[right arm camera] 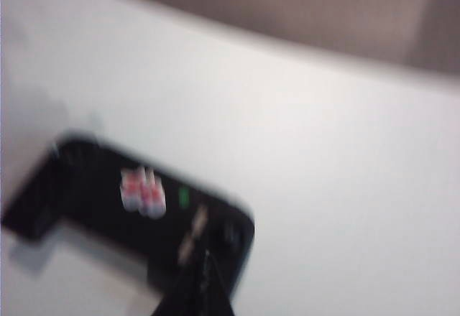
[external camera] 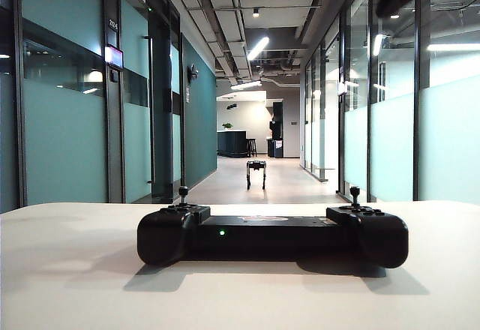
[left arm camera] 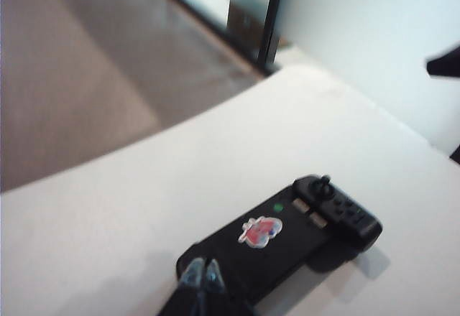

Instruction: Push the left joystick on the remote control sitting on the white table forward to make the robot dog walk in a straight line until it approaches the door.

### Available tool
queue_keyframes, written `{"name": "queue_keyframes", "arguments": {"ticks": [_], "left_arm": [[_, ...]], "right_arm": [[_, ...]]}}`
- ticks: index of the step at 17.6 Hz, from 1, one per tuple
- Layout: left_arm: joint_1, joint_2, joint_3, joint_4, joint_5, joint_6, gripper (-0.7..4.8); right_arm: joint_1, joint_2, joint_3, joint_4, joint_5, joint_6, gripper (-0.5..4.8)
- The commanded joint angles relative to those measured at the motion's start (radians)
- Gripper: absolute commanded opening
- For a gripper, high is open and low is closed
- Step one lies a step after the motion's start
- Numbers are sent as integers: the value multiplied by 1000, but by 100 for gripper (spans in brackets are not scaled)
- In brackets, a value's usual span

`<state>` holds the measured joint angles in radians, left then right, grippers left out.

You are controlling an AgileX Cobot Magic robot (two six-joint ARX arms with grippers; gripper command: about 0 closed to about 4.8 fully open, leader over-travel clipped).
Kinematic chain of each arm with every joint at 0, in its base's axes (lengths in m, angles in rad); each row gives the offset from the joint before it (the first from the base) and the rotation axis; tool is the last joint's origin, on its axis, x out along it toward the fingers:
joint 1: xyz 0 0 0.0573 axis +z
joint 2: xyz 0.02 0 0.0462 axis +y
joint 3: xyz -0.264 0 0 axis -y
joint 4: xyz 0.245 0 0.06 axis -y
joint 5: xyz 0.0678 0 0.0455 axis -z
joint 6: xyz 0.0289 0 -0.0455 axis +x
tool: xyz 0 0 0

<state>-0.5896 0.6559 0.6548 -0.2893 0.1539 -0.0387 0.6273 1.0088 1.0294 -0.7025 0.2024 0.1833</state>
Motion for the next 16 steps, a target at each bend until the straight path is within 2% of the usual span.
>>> {"name": "queue_keyframes", "arguments": {"ticks": [1,8,10,16], "left_arm": [[-1,-82,-97,105,7,5,-5],[0,-287,-345,274,-55,5,-5],[0,-340,-404,303,-109,0,-5],[0,-457,-453,306,-172,3,-5]], "right_arm": [[0,-47,-26,87,6,-16,-5],[0,-48,-28,84,5,-16,-5],[0,-48,-28,84,5,-16,-5],[0,-48,-28,85,5,-16,-5]]}}
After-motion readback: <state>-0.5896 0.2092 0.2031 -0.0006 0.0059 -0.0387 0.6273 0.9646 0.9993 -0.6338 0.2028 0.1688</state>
